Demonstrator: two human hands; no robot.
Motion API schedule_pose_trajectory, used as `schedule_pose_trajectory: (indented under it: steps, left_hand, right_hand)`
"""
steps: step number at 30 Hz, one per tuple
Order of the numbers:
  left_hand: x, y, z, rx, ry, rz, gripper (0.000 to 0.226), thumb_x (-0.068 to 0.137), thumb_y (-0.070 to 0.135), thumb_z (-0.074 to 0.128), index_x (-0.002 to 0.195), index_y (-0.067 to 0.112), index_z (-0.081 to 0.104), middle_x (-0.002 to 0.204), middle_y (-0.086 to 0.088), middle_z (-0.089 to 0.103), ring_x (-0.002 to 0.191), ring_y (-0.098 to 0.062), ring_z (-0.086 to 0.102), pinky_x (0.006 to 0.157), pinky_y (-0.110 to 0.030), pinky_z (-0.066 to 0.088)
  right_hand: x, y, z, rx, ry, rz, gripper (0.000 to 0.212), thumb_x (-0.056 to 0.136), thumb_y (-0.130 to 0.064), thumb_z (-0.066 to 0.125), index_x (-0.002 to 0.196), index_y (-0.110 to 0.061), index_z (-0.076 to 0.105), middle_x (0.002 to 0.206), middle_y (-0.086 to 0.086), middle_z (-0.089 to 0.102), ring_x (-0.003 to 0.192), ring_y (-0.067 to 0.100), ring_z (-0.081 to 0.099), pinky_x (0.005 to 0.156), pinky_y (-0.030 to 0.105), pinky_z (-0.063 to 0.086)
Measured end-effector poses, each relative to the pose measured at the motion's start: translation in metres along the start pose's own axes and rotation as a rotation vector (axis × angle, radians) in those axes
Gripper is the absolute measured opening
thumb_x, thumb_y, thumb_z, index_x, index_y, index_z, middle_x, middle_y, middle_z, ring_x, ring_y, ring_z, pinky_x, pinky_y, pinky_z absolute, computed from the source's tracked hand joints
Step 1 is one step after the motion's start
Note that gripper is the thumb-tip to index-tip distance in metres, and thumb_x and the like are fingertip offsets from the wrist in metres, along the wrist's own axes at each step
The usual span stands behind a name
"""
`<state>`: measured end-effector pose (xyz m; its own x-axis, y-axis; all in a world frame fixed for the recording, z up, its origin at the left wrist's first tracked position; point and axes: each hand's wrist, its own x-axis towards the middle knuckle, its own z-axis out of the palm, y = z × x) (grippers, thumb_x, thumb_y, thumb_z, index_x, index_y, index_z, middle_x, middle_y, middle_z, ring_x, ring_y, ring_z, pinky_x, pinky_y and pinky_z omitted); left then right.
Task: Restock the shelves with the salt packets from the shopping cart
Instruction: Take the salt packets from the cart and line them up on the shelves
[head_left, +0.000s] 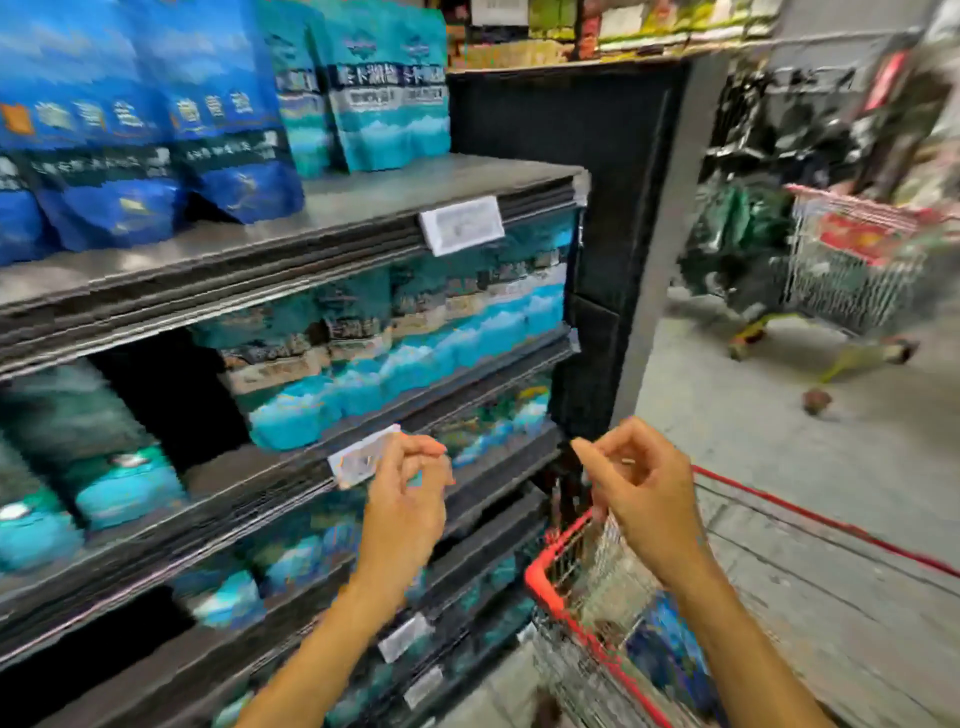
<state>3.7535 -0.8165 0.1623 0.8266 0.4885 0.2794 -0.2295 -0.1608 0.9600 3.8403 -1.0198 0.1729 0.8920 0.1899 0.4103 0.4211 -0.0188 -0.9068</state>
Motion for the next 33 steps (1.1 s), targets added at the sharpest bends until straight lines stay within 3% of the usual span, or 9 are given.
schedule_pose_trajectory:
  steps: [2, 5, 11, 15, 18, 21, 27, 31, 33]
  left_hand:
    - [-0.004, -0.028, 0.049, 0.032, -0.124, -0.078, 0.024, 0.097, -0.001, 0.05, 0.087, 0.02, 0.053, 0.071, -0.006, 0.056, 0.042, -0.008, 0.043, 0.042, -0.016, 0.035]
    - [-0.014, -0.063, 0.119, 0.081, -0.314, -0.162, 0.025, 0.094, -0.012, 0.046, 0.086, 0.012, 0.051, 0.072, -0.013, 0.051, 0.041, -0.005, 0.041, 0.042, -0.012, 0.032]
    - [-0.057, -0.131, 0.261, 0.132, -0.74, -0.46, 0.019, 0.098, -0.013, 0.04, 0.092, 0.004, 0.046, 0.062, 0.007, 0.052, 0.038, 0.007, 0.047, 0.043, -0.005, 0.036]
    - [-0.086, -0.195, 0.337, 0.285, -0.892, -0.602, 0.02, 0.099, -0.004, 0.048, 0.086, 0.011, 0.052, 0.083, -0.005, 0.053, 0.05, 0.001, 0.056, 0.047, -0.008, 0.041]
    - [-0.104, -0.253, 0.38, 0.471, -0.965, -0.643, 0.02, 0.101, 0.005, 0.047, 0.084, 0.011, 0.055, 0.072, 0.0, 0.052, 0.038, 0.003, 0.05, 0.037, -0.008, 0.036]
    - [-0.122, -0.323, 0.415, 0.594, -0.948, -0.78, 0.02, 0.103, 0.015, 0.043, 0.086, 0.011, 0.05, 0.065, 0.0, 0.052, 0.03, 0.001, 0.042, 0.031, -0.014, 0.032]
    - [-0.147, -0.455, 0.453, 0.757, -0.985, -0.923, 0.019, 0.099, 0.023, 0.045, 0.092, 0.008, 0.055, 0.07, -0.008, 0.057, 0.05, -0.016, 0.052, 0.039, -0.024, 0.038]
    - [-0.166, -0.532, 0.472, 0.849, -1.013, -0.886, 0.017, 0.102, 0.02, 0.043, 0.094, 0.007, 0.052, 0.077, -0.012, 0.059, 0.056, -0.019, 0.057, 0.042, -0.027, 0.045]
    - [-0.17, -0.559, 0.48, 0.96, -1.035, -0.734, 0.017, 0.099, 0.016, 0.047, 0.083, 0.012, 0.05, 0.073, -0.006, 0.056, 0.058, -0.018, 0.054, 0.047, -0.026, 0.045]
  right_hand:
    - [-0.012, 0.028, -0.042, -0.07, 0.102, 0.078, 0.031, 0.088, -0.028, 0.073, 0.069, -0.017, 0.05, 0.058, 0.019, 0.056, 0.044, 0.035, 0.053, 0.046, 0.038, 0.044]
    - [-0.034, 0.07, -0.104, -0.131, 0.258, 0.227, 0.03, 0.095, -0.017, 0.065, 0.068, -0.013, 0.053, 0.058, 0.006, 0.061, 0.039, 0.024, 0.053, 0.043, 0.027, 0.045]
    - [-0.091, 0.161, -0.223, -0.227, 0.634, 0.483, 0.029, 0.098, -0.009, 0.058, 0.07, -0.015, 0.058, 0.056, -0.002, 0.057, 0.041, 0.008, 0.051, 0.044, 0.024, 0.044]
    - [-0.144, 0.228, -0.286, -0.254, 0.796, 0.71, 0.02, 0.1, -0.016, 0.057, 0.081, -0.021, 0.06, 0.068, 0.001, 0.063, 0.051, 0.008, 0.059, 0.052, 0.027, 0.048]
    - [-0.185, 0.282, -0.318, -0.319, 0.86, 0.843, 0.016, 0.101, -0.019, 0.054, 0.085, -0.017, 0.059, 0.073, 0.0, 0.063, 0.057, 0.009, 0.063, 0.056, 0.032, 0.049]
    - [-0.226, 0.344, -0.34, -0.445, 0.82, 0.982, 0.018, 0.101, -0.026, 0.052, 0.092, -0.015, 0.062, 0.075, 0.0, 0.066, 0.071, 0.024, 0.064, 0.068, 0.04, 0.05]
    - [-0.317, 0.458, -0.332, -0.538, 0.624, 1.296, 0.013, 0.099, -0.016, 0.056, 0.096, -0.003, 0.057, 0.093, 0.025, 0.068, 0.087, 0.039, 0.065, 0.07, 0.042, 0.046]
    - [-0.36, 0.516, -0.322, -0.546, 0.422, 1.43, 0.025, 0.096, -0.015, 0.058, 0.111, 0.004, 0.052, 0.107, 0.022, 0.058, 0.098, 0.037, 0.06, 0.085, 0.049, 0.049]
    - [-0.377, 0.539, -0.322, -0.551, 0.364, 1.449, 0.035, 0.093, -0.011, 0.06, 0.12, 0.01, 0.05, 0.119, 0.027, 0.056, 0.105, 0.043, 0.058, 0.087, 0.054, 0.049]
